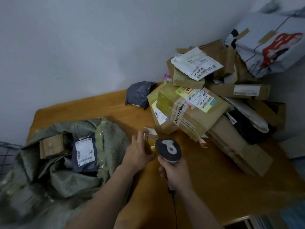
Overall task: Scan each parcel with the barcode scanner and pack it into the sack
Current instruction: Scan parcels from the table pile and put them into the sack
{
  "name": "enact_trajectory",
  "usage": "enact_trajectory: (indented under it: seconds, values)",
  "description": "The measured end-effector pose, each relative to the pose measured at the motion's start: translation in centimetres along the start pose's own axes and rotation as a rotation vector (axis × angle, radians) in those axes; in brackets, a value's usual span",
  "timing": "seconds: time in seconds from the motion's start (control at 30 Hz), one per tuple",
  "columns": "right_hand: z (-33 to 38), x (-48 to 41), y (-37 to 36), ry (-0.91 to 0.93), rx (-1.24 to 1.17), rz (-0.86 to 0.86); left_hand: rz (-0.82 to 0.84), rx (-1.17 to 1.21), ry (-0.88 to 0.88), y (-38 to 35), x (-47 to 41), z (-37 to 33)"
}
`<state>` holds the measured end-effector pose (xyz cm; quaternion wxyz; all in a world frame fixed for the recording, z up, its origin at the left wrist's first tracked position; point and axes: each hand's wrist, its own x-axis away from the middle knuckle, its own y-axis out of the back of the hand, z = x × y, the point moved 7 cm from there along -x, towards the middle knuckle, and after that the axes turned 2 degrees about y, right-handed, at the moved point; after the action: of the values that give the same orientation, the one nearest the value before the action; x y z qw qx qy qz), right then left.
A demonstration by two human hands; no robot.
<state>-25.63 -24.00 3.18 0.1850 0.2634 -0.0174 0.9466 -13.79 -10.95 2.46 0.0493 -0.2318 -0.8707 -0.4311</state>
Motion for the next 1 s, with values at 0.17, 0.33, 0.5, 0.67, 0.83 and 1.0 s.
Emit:
enact_trajectory:
  seconds: [0.17, 0.33, 0.5, 0.67, 0.83, 1.0]
  values:
    - [3.0, 1.6, -0.8, 0.071, -0.095, -0.010, -0.139, 0.209, 0.034, 4.1, 5.3, -1.0]
    - [3.6, 3.7, -1.6, 0.089, -0.186, -0.056, -0.157, 0.357, 0.020, 7.3, 9.4, -1.4]
    - [4.7, 5.5, -3.1, 0.048, -0.443, -0.026, -0.151, 0.515, 0.023, 9.9, 12.0, -0.7]
    - [5.3, 6.4, -5.2, 0.053, -0.421, -0.001, -0.084, 0.401, 0.081, 11.3, 13.9, 2.3]
    - [6.3, 7.7, -6.6, 0.124, -0.428, 0.052, -0.283, 0.225, 0.170, 14.1, 15.5, 3.5]
    - [8.0, 9.1, -7.0, 0.252, -0.383, 0.012, -0.242, 0.432, 0.255, 14.8, 17.1, 4.4]
